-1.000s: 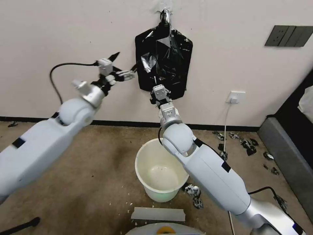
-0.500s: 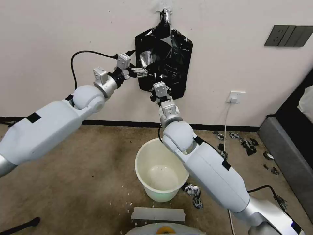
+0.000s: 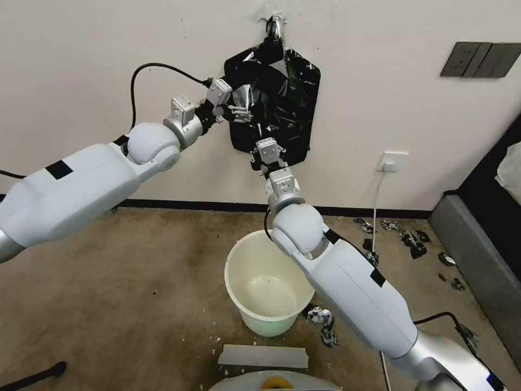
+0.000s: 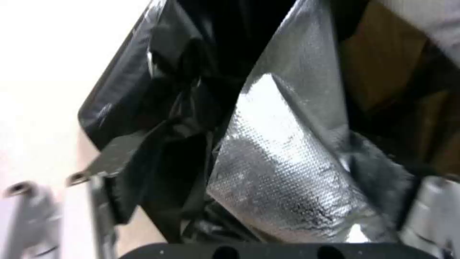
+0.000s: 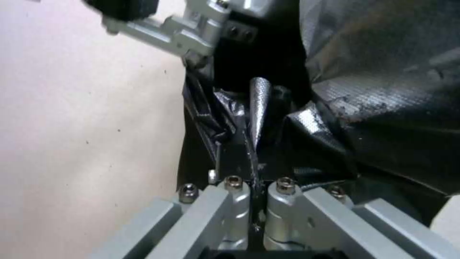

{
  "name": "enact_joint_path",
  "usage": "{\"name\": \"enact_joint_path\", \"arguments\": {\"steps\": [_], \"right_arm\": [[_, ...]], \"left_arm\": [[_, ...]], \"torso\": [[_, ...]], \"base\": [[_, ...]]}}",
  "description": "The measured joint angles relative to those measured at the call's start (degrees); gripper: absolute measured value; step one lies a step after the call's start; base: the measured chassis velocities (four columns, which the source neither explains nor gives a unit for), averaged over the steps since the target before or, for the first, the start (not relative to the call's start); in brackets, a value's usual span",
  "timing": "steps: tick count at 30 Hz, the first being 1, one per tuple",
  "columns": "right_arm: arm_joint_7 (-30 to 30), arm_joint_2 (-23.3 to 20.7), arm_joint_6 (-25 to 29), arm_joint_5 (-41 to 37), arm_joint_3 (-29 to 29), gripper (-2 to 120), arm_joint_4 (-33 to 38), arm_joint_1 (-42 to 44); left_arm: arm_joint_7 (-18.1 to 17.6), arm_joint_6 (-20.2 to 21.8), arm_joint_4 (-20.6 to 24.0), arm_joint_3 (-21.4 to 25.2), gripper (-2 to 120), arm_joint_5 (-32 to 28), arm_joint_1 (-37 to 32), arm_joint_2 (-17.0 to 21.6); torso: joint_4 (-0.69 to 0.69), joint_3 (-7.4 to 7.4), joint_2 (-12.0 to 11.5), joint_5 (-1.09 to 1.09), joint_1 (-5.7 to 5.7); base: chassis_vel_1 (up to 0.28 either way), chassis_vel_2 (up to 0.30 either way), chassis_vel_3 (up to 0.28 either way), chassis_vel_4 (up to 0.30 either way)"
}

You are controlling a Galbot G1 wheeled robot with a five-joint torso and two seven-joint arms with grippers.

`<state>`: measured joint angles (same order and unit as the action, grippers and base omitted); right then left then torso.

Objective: Place a trash bag onto the trash bin.

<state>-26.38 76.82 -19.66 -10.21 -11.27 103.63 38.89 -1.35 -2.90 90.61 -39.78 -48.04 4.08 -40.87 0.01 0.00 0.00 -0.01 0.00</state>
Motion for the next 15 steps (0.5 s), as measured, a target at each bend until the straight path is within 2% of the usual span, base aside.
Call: {"name": "enact_joint_path", "arguments": {"steps": [2,4,6,7,10,11,13,14,15], "right_arm": [[0.0,-0.1,0.1,0.0,0.2,0,0.0,0.0],[0.0,-0.1,0.1,0.0,0.2,0,0.0,0.0],[0.0,0.0,0.2,0.1,0.2,0,-0.1,0.1],[0.0,0.0,0.2,0.1,0.2,0,-0.1,0.1],[0.0,0.3,0.3,0.1,0.2,0,-0.2,0.1],[0.0,0.3,0.3,0.1,0.2,0,-0.2,0.1],[0.0,0.2,0.3,0.1,0.2,0,-0.2,0.2],[0.0,0.2,0.3,0.1,0.2,0,-0.2,0.2],[0.0,0.1,0.3,0.1,0.3,0,-0.2,0.3]], "left_arm": [[-0.8,0.0,0.4,1.4,68,-0.2,-1.2,-0.3],[-0.8,0.0,0.4,1.4,68,-0.2,-1.2,-0.3],[-1.1,0.0,0.5,2.0,55,-0.2,-1.8,-0.7],[-1.1,0.0,0.5,2.0,55,-0.2,-1.8,-0.7],[-1.3,-0.1,0.3,2.5,40,-0.3,-2.2,-1.4],[-1.3,-0.1,0.3,2.5,40,-0.3,-2.2,-1.4],[-1.4,-0.1,0.0,2.7,30,-0.3,-2.4,-1.6],[-1.4,-0.1,0.0,2.7,30,-0.3,-2.4,-1.6],[-1.6,-0.1,0.0,3.1,23,-0.3,-2.7,-1.7]], "torso": [[0.00,0.00,0.0,0.00,0.00],[0.00,0.00,0.0,0.00,0.00],[0.00,0.00,0.0,0.02,0.00],[0.00,0.00,0.0,0.02,0.00],[-0.01,0.00,0.0,0.02,0.00],[-0.01,0.00,0.0,0.02,0.00],[-0.01,0.00,0.0,0.02,0.00],[-0.01,0.00,0.0,0.02,0.00],[-0.01,0.00,0.0,0.02,0.00]], "base": [[0.000,0.000,0.000,0.000],[0.000,0.000,0.000,0.000],[0.000,0.000,0.000,0.000],[0.000,0.000,0.000,0.000],[0.000,0.000,0.000,0.000],[0.000,0.000,0.000,0.000],[0.000,0.000,0.000,0.000],[0.000,0.000,0.000,0.000],[0.000,0.000,0.000,0.000]]}}
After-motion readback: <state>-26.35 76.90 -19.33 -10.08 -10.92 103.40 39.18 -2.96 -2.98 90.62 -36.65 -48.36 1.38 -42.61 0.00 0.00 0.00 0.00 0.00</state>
